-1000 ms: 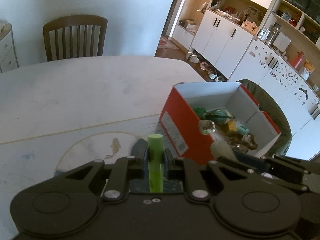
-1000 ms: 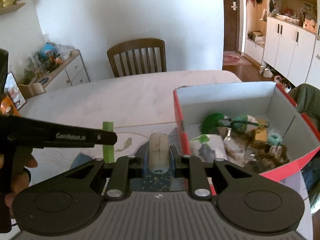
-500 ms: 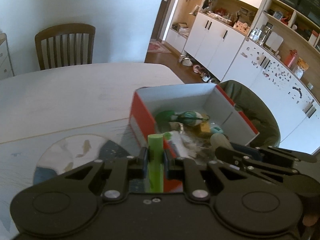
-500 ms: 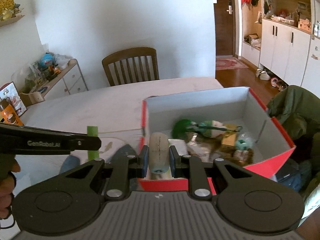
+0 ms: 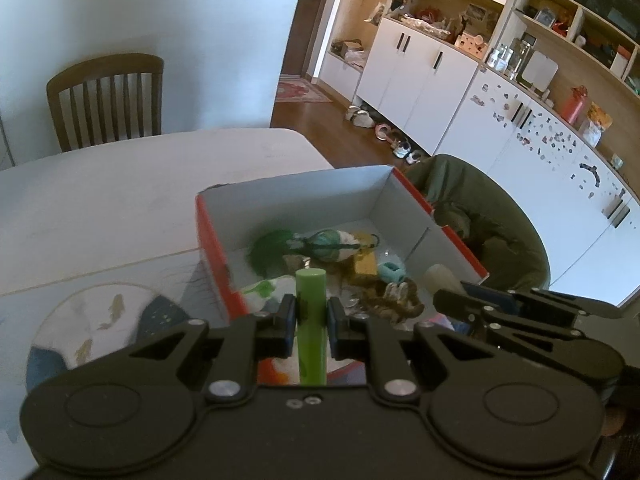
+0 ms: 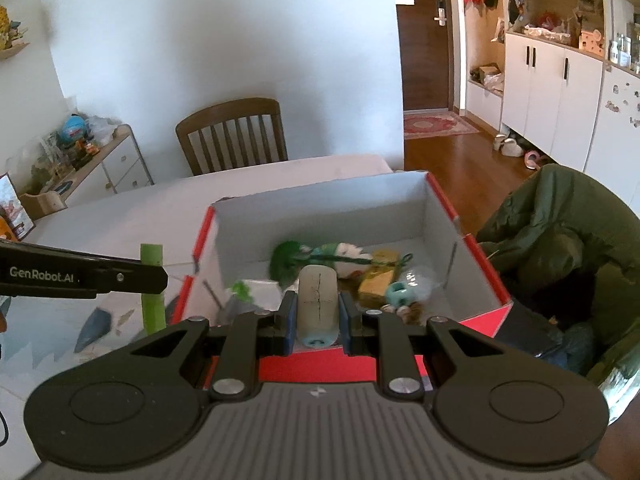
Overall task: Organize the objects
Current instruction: 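Carry the green tube and pale cylinder over the red shoebox with both tools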
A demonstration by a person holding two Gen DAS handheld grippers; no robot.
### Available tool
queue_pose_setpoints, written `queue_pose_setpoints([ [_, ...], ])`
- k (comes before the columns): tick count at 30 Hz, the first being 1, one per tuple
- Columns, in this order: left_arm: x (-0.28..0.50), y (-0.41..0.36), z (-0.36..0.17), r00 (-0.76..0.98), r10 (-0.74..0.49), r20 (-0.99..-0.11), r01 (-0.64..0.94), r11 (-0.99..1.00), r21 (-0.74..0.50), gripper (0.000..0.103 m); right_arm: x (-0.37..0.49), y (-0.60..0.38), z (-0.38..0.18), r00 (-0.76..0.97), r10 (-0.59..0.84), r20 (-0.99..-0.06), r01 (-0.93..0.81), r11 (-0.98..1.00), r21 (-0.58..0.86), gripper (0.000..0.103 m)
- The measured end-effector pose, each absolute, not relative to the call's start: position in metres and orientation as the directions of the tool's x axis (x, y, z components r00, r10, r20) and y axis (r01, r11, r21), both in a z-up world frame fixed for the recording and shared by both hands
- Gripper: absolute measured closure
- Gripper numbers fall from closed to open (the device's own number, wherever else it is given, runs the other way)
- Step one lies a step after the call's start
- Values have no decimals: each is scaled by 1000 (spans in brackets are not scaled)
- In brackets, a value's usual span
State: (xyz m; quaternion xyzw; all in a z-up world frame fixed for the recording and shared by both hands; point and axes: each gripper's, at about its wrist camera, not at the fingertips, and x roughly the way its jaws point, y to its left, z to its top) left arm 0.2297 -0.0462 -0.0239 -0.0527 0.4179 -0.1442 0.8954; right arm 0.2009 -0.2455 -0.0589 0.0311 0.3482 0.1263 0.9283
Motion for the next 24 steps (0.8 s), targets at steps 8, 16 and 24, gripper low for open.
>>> queue_pose_setpoints([
  [8,249,-79,-25,598,-308,-740,228,951,-211,89,217,-272,-64,726,257,-639,-228,965,129,82],
  [16,277,-100,-32,573,-301,-763,232,952,-201,89,241,-282,-72,719,265,-643,-262,959,103,82],
  [24,310,-114,-48,535,-280,-797,225,957,-186,89,271,-274,-93,659,314,-683,-356,931,83,82],
])
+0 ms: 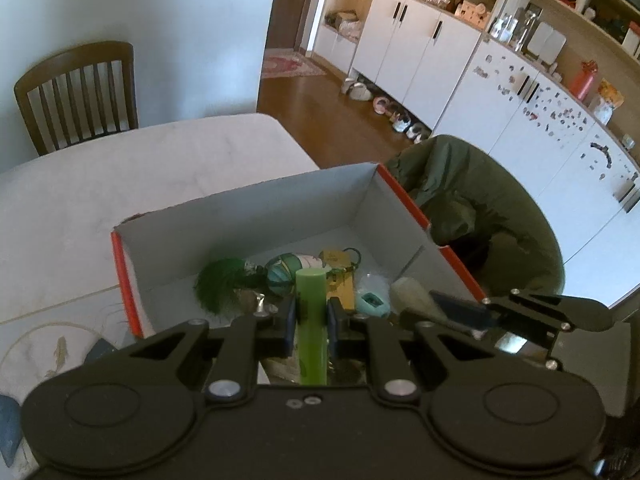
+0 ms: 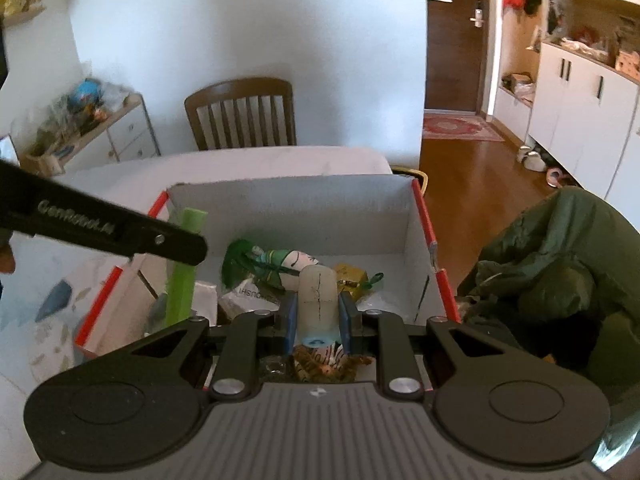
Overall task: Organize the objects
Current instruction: 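Carry the green tube and pale cylinder over the red shoebox with both tools, then lower both tools into the box and open them to release the items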
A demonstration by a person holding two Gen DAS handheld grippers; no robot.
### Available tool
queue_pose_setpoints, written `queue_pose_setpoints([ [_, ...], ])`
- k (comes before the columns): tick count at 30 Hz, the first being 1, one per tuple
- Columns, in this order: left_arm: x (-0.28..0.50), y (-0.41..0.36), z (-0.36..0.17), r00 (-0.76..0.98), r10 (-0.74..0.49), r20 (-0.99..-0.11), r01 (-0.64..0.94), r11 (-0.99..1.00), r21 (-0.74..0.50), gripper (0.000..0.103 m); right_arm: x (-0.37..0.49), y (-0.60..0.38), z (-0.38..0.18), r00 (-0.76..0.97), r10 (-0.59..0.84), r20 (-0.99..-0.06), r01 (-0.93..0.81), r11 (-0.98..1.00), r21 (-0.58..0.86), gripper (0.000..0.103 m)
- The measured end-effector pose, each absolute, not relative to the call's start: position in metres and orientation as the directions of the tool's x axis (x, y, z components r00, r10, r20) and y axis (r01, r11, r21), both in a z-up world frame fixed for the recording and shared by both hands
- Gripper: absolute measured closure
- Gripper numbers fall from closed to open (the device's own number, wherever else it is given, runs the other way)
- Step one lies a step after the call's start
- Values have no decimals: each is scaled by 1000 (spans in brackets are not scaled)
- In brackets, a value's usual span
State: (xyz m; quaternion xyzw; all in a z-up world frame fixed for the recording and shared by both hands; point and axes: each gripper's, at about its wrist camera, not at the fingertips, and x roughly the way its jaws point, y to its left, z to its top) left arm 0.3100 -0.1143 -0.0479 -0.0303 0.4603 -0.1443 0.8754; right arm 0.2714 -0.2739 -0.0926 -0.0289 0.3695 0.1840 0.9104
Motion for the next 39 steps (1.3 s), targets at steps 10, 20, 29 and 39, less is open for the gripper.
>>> queue_pose_setpoints([
  [10,339,-125,-86,462,-247,-852,210,964,-165,89,294,-258,-121,591,307,-746,-425,904,35,82],
  [20,349,-130,-114,406,-213,-889,204,969,-139,89,301,-243,-136,543,305,-783,-492,871,-1,82],
  [29,352,-128,-126,384,-204,-901,196,971,-136,89,306,-237,-147,513,287,-809,-508,861,-17,82],
  [39,354,-131,-131,371,-190,-909,202,972,-121,89,302,-244,-139,503,317,-804,-518,855,13,82],
])
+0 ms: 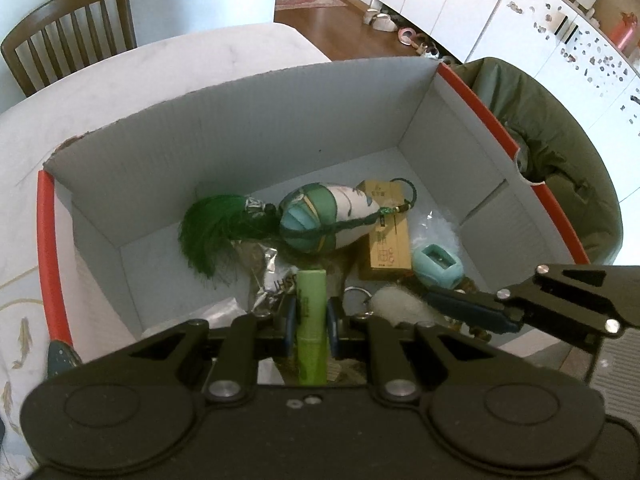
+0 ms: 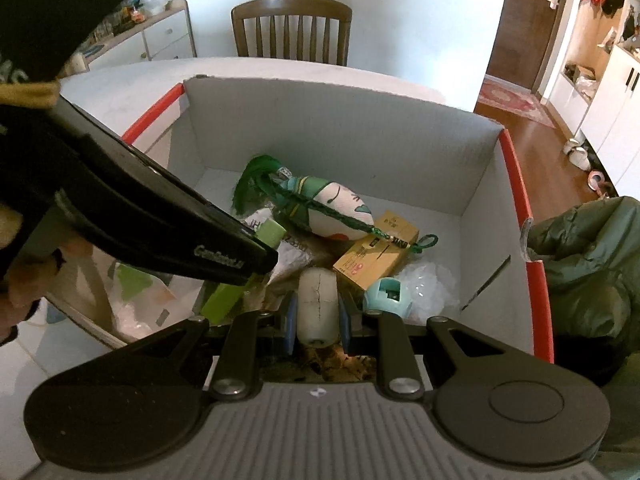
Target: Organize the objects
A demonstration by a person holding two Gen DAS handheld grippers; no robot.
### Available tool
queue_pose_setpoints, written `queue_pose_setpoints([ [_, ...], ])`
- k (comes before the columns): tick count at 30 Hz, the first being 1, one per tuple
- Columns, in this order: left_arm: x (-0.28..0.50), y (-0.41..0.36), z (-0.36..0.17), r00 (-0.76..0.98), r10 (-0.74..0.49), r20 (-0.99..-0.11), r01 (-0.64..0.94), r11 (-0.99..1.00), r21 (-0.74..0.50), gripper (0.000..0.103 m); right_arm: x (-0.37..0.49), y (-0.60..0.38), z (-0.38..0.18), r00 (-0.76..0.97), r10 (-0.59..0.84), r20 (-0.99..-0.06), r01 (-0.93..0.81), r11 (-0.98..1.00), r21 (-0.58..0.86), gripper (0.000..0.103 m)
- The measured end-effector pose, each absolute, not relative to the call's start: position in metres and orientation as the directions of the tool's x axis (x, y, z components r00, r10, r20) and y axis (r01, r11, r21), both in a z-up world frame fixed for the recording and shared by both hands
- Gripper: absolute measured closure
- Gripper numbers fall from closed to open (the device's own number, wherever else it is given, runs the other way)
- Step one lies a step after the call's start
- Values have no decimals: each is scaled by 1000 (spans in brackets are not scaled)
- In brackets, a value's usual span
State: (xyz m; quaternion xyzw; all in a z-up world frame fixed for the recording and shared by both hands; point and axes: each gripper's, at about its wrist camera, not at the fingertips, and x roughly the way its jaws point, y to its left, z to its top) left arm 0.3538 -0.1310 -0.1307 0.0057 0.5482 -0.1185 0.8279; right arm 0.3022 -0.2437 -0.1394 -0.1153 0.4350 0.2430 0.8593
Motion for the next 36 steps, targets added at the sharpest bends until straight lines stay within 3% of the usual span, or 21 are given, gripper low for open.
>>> queue_pose_setpoints([
  [3,353,-132,-130,380,-188,-906,208,971,-114,89,297,-246,-133,520,328,-788,-526,851,7,82],
  [12,339,-132,-120,422,-180,-889,207,973,-98,72,290,-261,-121,547,365,-754,-503,863,53,81],
  [36,257,-92,-33,630,-261,-731,233,962,-143,65,239,-267,-63,657,388,-647,-375,912,166,79],
])
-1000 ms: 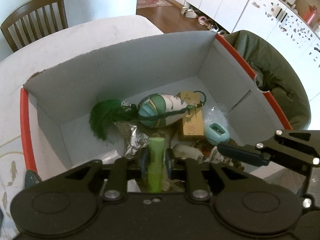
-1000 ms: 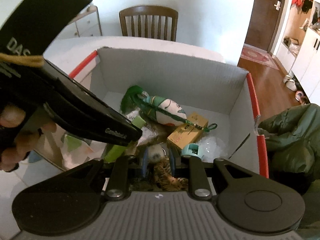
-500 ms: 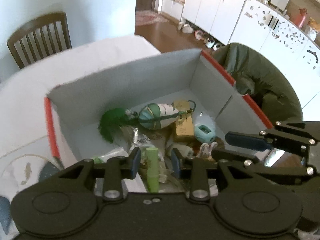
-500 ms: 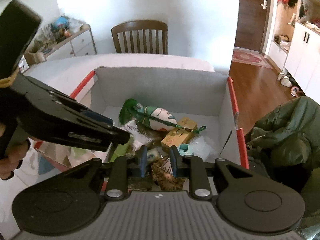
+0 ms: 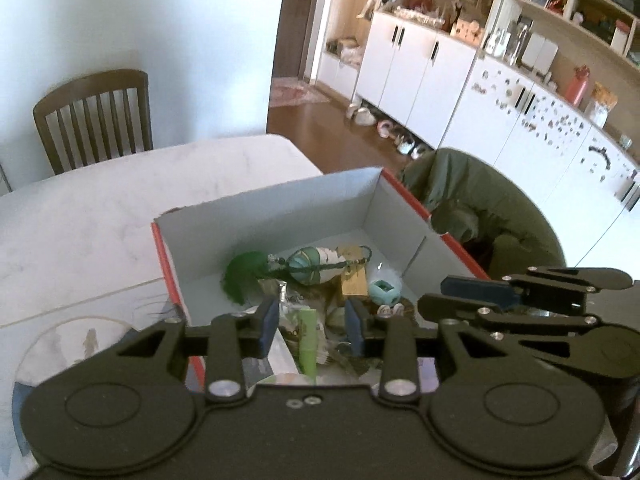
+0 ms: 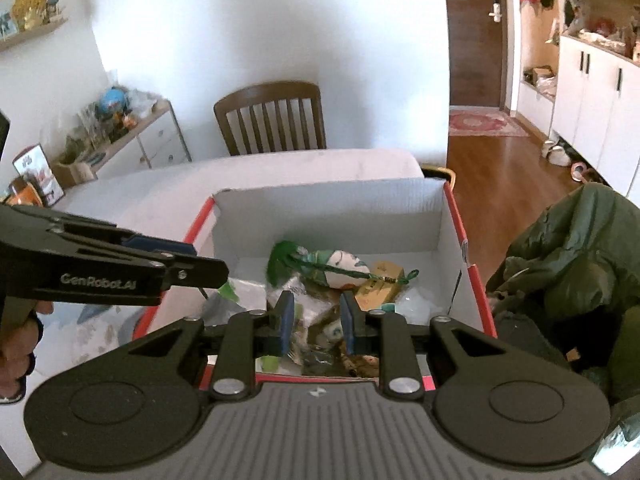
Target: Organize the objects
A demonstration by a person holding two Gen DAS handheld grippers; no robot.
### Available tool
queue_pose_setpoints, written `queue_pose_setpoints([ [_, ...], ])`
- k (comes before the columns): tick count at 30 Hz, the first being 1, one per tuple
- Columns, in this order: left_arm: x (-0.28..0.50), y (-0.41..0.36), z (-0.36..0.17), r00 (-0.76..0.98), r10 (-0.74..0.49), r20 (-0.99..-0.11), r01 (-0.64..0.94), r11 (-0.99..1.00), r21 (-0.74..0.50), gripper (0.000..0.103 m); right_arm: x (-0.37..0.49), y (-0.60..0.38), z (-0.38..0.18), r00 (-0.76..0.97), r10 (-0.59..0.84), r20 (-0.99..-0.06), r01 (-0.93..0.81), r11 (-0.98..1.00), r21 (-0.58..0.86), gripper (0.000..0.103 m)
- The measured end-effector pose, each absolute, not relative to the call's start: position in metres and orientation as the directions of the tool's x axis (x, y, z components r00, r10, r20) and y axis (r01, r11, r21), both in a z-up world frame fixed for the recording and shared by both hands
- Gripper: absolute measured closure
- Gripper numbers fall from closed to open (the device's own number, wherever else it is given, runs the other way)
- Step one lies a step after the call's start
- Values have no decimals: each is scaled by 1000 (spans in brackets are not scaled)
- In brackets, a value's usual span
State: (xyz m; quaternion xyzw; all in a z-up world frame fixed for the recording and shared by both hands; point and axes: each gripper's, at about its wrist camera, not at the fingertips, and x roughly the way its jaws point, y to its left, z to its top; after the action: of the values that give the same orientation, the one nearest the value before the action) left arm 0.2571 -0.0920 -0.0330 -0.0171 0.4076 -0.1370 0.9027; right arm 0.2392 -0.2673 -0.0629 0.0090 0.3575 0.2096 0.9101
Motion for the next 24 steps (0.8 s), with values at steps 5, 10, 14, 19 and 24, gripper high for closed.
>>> queue_pose_setpoints([
  [5,238,-79,-23,662,-258,-703,230,964,-137,54,223,-261,-53,671,388,-631,-354,916,187,77],
  [10,223,-66,-17,681,-258,-685,235,963,-130,51,208,-254,-46,685,389,-616,-334,919,209,56],
  [14,212,-58,-13,698,-259,-668,241,963,-121,44,196,-247,-39,702,382,-601,-325,923,207,51],
  [19,200,-45,-10,715,-264,-648,249,961,-116,35,185,-240,-35,716,378,-587,-307,926,222,38],
  [24,194,-33,-8,727,-263,-634,252,961,-110,26,176,-234,-30,729,377,-572,-294,926,236,30],
])
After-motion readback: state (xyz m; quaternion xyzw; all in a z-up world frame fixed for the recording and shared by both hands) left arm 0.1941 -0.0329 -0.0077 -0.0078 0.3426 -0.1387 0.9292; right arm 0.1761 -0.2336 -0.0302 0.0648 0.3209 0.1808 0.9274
